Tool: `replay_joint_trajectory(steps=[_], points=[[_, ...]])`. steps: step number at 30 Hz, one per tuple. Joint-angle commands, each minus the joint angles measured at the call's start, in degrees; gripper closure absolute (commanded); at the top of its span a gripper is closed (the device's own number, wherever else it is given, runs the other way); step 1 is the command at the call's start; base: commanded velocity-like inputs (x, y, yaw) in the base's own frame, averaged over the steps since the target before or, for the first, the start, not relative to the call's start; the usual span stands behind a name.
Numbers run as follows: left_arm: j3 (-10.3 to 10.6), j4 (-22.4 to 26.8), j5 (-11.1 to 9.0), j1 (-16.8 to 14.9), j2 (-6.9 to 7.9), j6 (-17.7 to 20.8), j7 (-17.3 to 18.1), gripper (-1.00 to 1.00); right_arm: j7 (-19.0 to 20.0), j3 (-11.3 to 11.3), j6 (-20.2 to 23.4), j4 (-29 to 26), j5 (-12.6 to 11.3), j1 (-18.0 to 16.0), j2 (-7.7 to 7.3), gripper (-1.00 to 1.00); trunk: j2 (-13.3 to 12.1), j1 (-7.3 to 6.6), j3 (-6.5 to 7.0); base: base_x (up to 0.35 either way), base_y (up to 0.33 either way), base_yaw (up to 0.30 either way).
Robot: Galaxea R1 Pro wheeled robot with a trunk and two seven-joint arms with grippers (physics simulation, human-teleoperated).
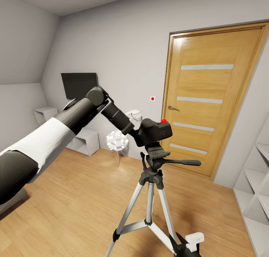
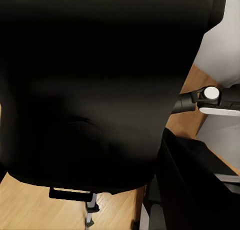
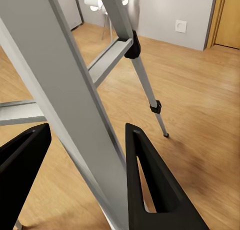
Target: Attach the digital camera to the camera tripod in the bedroom.
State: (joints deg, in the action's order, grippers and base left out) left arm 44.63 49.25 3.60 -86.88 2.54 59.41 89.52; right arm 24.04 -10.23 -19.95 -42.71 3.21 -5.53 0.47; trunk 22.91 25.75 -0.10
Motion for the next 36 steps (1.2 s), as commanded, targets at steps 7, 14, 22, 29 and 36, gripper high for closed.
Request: replay_joint_trajectory(steps=[7, 14, 22, 29, 36], points=[[0.5, 0.1, 0.4, 0.0, 0.2, 0.6, 0.5, 1.0, -0.5, -0.4, 0.2, 1.0, 2.7, 0.0, 0.06, 1.0, 0.0, 0.04, -0.03, 0.0, 0.0, 0.0], [0.5, 0.1, 0.4, 0.0, 0.41, 0.6, 0.5, 1.0, -0.5, -0.4, 0.2, 1.0, 2.7, 0.0, 0.06, 1.0, 0.0, 0.04, -0.03, 0.0, 0.0, 0.0], [0.6, 0.1, 0.4, 0.0, 0.44, 0.6, 0.5, 1.0, -0.5, -0.4, 0.2, 1.0, 2.7, 0.0, 0.06, 1.0, 0.0, 0.04, -0.03, 0.0, 0.0, 0.0], [0.6, 0.2, 0.4, 0.0, 0.45, 0.6, 0.5, -1.0, -0.5, -0.4, 0.2, 1.0, 2.7, 0.0, 0.06, 1.0, 0.0, 0.04, -0.03, 0.0, 0.0, 0.0], [0.6, 0.2, 0.4, 0.0, 0.45, 0.6, 0.5, -1.0, -0.5, -0.3, 0.2, 1.0, 2.7, 0.0, 0.06, 1.0, 0.0, 0.04, -0.03, 0.0, 0.0, 0.0]])
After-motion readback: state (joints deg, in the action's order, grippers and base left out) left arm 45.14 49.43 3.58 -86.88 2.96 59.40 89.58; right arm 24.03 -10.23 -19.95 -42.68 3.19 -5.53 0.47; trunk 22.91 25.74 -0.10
